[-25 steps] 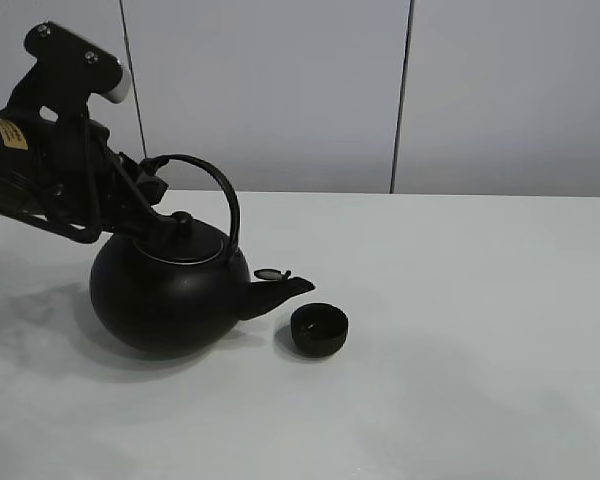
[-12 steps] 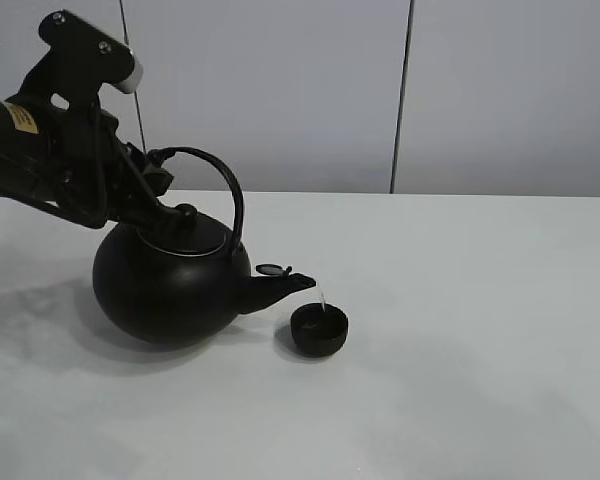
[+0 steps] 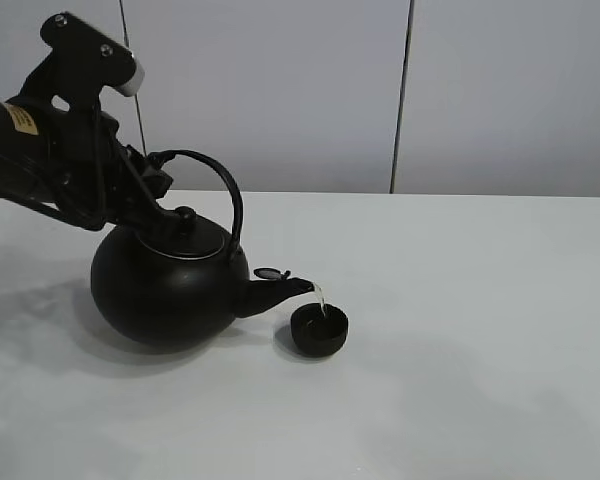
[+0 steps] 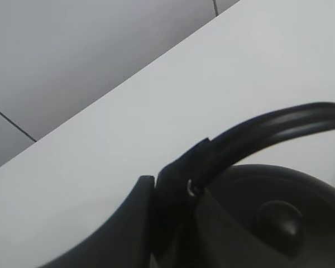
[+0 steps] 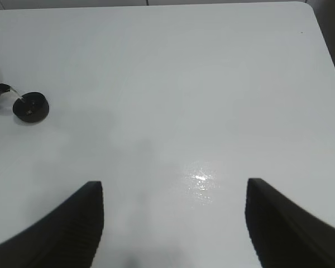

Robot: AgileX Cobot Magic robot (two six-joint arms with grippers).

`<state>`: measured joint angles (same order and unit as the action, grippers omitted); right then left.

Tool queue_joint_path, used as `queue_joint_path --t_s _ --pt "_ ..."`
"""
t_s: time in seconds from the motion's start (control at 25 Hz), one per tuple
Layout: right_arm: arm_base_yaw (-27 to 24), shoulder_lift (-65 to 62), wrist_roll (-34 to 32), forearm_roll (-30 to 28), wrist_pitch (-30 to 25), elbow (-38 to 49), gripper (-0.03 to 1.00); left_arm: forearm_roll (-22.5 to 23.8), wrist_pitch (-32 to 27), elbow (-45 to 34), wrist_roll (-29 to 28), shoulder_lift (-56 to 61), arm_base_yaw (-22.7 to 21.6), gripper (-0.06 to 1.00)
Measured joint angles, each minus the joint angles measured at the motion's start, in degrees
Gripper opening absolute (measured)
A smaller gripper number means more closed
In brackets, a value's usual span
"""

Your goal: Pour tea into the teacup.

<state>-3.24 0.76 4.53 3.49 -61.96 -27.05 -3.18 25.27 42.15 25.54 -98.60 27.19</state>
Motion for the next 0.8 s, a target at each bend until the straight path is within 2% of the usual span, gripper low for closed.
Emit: queue_joint_path --t_s 0.8 --pt "0.0 0.0 0.0 0.0 0.0 0.0 0.49 0.0 0.0 0.0 1.67 0.0 0.0 0.11"
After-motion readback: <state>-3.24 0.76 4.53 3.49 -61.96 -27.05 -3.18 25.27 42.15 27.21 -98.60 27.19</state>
